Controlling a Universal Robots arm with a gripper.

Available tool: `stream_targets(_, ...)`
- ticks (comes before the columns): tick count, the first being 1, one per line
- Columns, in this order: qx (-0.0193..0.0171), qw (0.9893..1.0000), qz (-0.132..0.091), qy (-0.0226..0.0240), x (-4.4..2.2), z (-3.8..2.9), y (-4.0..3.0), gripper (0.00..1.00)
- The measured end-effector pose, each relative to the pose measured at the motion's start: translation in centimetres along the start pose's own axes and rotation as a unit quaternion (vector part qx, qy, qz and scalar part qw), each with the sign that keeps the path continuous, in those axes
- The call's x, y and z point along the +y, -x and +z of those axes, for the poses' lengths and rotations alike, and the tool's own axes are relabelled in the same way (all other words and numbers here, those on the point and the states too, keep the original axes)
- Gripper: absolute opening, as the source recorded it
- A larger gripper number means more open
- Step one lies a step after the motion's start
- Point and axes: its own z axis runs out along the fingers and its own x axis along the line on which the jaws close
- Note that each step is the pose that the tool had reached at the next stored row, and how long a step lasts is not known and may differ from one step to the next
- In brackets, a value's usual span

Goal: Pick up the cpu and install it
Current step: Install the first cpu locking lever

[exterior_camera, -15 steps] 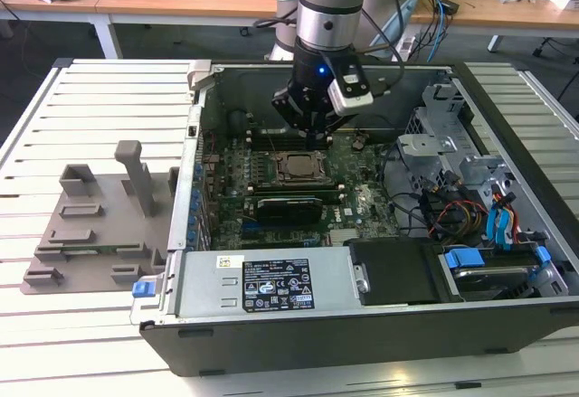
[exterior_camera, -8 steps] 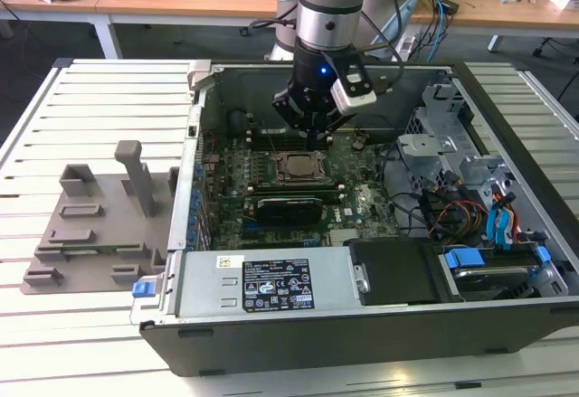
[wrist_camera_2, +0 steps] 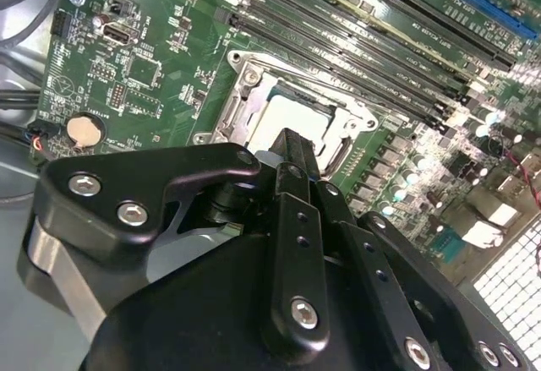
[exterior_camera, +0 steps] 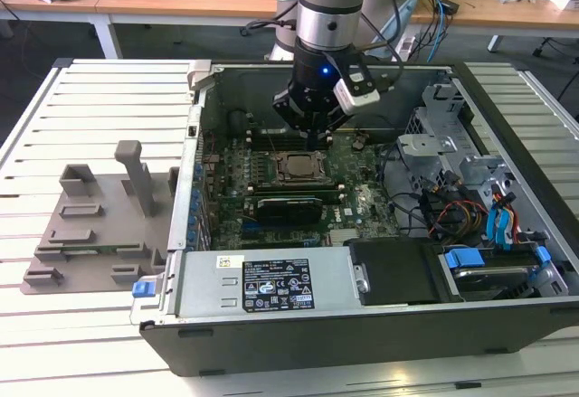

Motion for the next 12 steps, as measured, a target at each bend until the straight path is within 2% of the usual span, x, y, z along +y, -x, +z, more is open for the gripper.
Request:
stream_targets(9, -0.0031, 0.9990, -0.045, 0.0006, -0.01, -0.01, 0.00, 0.11)
stream_targets(10, -0.0033, 0.9989, -0.047, 0.0061, 0.00, -0.01, 0.00, 0.11)
stream_targets(12, -0.0037, 0.9984, -0.055, 0.0111, 0.01, 0.00, 0.00, 0.11)
